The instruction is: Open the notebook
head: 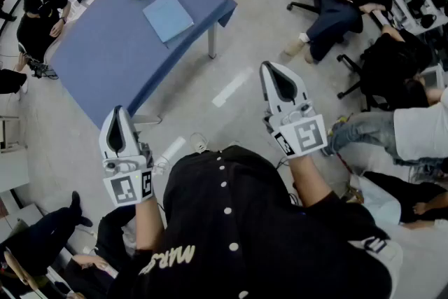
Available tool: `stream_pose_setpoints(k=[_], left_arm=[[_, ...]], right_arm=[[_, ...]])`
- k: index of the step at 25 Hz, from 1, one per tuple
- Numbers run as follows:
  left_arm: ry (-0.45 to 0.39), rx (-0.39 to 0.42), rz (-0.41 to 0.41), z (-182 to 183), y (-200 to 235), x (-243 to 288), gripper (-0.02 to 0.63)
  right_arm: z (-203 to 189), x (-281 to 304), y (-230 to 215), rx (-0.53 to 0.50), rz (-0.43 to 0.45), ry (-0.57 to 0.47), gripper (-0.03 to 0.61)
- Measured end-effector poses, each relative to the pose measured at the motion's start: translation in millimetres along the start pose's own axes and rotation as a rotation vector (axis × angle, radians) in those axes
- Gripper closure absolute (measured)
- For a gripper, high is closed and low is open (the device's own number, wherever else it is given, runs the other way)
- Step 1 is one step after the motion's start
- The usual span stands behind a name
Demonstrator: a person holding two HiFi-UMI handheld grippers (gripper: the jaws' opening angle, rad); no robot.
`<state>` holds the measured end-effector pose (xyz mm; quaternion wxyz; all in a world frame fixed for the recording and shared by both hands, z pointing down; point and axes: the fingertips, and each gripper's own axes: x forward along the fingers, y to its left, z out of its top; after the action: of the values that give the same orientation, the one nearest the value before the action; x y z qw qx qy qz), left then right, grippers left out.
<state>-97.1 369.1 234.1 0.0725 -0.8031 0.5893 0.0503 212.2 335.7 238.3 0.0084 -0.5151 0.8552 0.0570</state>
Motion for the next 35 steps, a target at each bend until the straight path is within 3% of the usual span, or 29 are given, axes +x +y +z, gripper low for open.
stream_pose_setpoints(k=[5,12,19,20,21,22,35], left_arm=[[-0.002,-0.002,0.006,0.2,4.0,1.4,0.617],[0.002,-0.004,0.006,-0.7,7.4,5.5,0.617],[0.0,-0.004,0.003,-4.7,23.6,10.7,0.617],[-0.003,-0.005,0.004,-5.3,28.7,11.3,0.617],[-0.005,-0.005,0.006,-5.9,34.2,12.0,0.617],[-0.007,-0.006,0.006,-6.5,40.1,12.9,0.617],[-0.003,-0.042,-0.048,-35.8,90.3,48.2,0.617]], right_arm=[[1.2,6.7,3.3,0.002,0.011,-0.005,0.58],[0.0,9.2,5.9,0.118,0.037,-0.063,0.578],[-4.8,28.2,5.2,0.135,0.01,-0.061,0.577],[-3.9,32.6,4.3,0.147,0.001,-0.073,0.493],[-3.1,37.6,3.5,0.162,-0.007,-0.081,0.317],[-2.5,42.8,3.7,0.172,-0.012,-0.085,0.246],[-22.4,102.4,23.3,0.135,-0.017,-0.01,0.27]])
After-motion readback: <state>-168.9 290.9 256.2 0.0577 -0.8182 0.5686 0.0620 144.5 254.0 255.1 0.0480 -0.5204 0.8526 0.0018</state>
